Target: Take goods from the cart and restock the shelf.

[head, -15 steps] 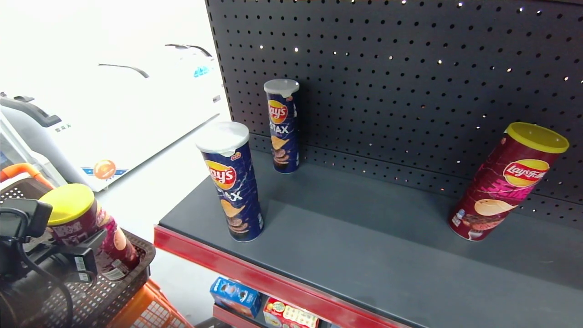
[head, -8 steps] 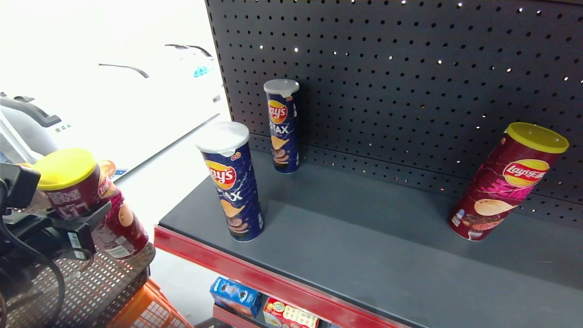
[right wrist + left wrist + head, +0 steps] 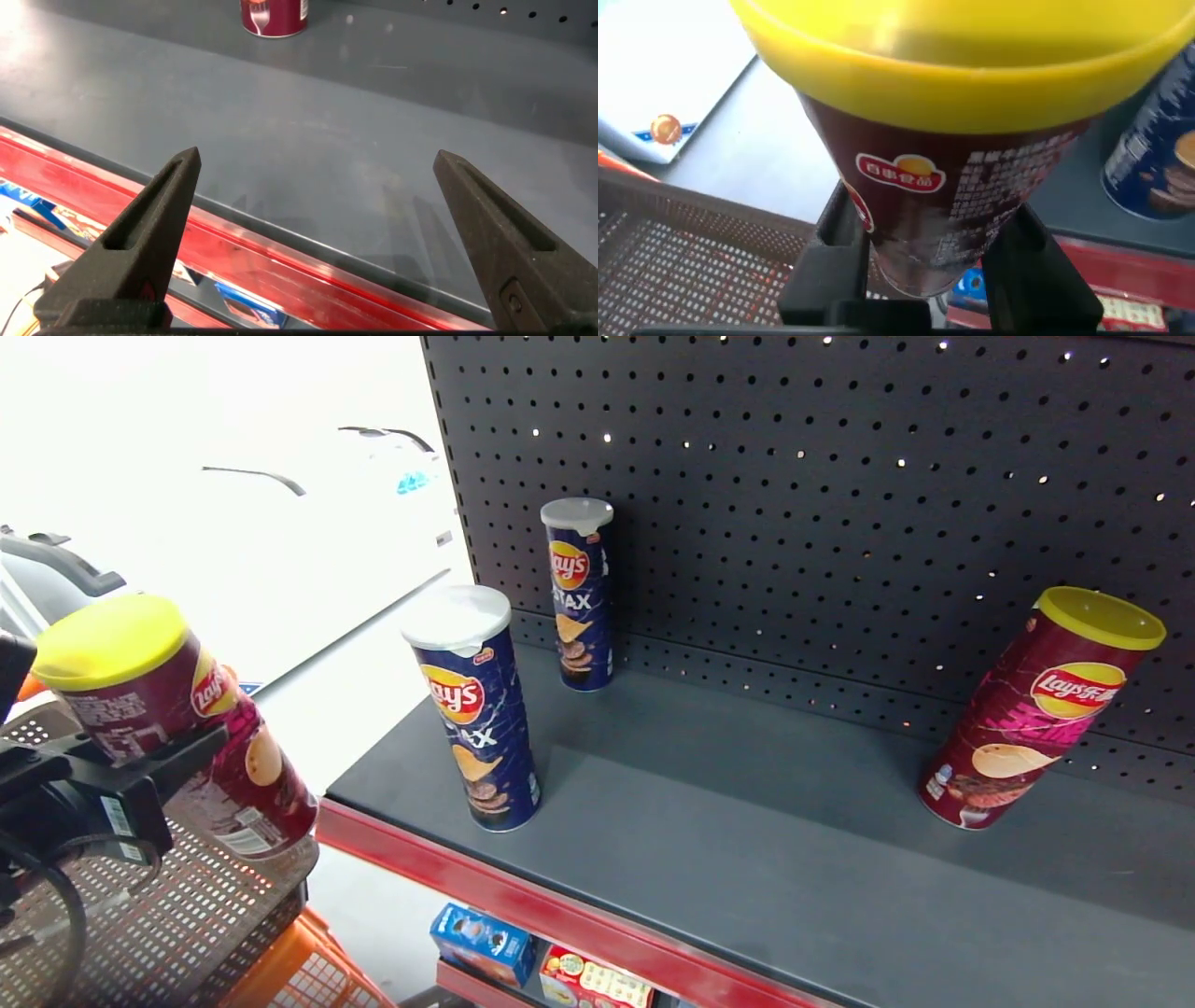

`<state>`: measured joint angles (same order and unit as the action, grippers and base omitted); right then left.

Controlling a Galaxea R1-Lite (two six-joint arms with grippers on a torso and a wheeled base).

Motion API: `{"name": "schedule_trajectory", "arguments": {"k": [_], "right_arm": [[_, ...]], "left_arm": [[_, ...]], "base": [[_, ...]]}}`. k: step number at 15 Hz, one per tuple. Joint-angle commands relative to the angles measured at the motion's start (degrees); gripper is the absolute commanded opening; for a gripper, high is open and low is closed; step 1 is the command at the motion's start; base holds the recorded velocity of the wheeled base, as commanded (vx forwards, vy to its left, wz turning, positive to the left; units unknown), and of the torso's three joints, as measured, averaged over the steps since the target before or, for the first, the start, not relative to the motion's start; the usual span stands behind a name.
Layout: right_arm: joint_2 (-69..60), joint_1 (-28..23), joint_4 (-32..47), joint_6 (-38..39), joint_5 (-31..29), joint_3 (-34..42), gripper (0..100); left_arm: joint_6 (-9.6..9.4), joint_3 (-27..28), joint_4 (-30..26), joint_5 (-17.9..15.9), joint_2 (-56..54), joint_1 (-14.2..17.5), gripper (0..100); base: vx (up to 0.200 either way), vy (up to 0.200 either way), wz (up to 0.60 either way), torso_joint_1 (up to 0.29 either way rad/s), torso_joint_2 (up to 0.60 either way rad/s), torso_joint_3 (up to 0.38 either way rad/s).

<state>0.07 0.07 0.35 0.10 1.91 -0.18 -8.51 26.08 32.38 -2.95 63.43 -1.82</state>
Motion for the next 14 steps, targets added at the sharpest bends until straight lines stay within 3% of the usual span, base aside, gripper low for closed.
{"name": "schedule_trajectory", "arguments": {"k": [1, 4, 8, 9, 12, 14], "right_arm": [[0.0, 0.0, 0.0, 0.0, 0.0, 0.0, 100], [0.0, 0.0, 0.0, 0.0, 0.0, 0.0, 100], [0.0, 0.0, 0.0, 0.0, 0.0, 0.0, 100], [0.0, 0.0, -0.1, 0.0, 0.0, 0.0, 100], [0.0, 0.0, 0.0, 0.0, 0.0, 0.0, 100], [0.0, 0.0, 0.0, 0.0, 0.0, 0.0, 100]], "left_arm": [[0.16, 2.0, -0.4, 0.0, -2.4, -1.4, 0], [0.07, 2.6, -0.6, 0.0, -3.8, -3.2, 0], [0.25, 2.1, -1.2, 0.1, -5.8, -8.4, 0], [0.25, 2.0, -1.1, 0.3, -6.2, -11.1, 0], [1.21, 2.4, -0.9, 0.0, -6.0, -12.3, 0], [1.65, 2.6, -0.8, 0.1, -6.0, -15.6, 0]], "base": [[0.000, 0.000, 0.00, 0.000, 0.00, 0.000], [0.000, 0.000, 0.00, 0.000, 0.00, 0.000], [0.000, 0.000, 0.00, 0.000, 0.00, 0.000], [0.000, 0.000, 0.00, 0.000, 0.00, 0.000], [0.000, 0.000, 0.00, 0.000, 0.00, 0.000], [0.000, 0.000, 0.00, 0.000, 0.00, 0.000]]}}
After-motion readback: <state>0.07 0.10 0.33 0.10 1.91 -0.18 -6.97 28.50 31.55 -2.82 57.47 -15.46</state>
